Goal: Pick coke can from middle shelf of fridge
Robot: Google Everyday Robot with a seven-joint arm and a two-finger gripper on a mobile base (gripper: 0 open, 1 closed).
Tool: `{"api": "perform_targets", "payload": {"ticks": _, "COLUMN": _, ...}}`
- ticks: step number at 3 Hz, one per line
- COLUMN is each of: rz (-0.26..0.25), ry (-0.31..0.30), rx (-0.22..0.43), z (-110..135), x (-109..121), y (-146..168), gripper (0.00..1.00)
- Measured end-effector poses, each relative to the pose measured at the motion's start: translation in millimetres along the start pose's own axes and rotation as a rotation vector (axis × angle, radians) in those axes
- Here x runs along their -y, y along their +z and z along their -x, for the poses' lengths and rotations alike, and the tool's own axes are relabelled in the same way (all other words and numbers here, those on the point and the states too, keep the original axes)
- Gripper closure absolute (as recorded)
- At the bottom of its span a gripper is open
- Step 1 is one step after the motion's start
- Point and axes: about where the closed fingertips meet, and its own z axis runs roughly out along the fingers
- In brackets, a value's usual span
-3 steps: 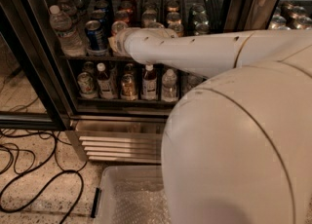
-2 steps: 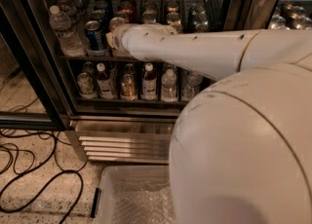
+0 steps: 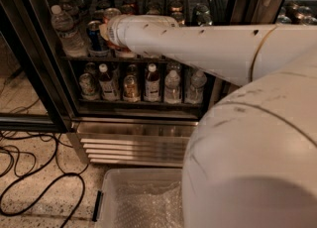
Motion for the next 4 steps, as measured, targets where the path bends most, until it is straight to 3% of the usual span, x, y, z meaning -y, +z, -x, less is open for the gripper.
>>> {"api": "perform_targets", "payload": {"ticks": 1, "rz": -0.012, "ry": 0.037, "rx": -0.070, "z": -13.0, "x": -3.7, "y": -16.1, "gripper": 1.00}}
{"api": "perform_targets", "payload": {"ticks": 2, "rz": -0.052, "ry": 0.040, "rx": -0.080, "z": -16.2, "x": 16.5, "y": -23.3, "gripper": 1.00}}
{"api": "perform_targets", "payload": {"ticks": 4, "rz": -0.063, "ry": 0.228, "rx": -0.125, "z": -55.3, "x": 13.7, "y": -69.0, "gripper": 1.00}}
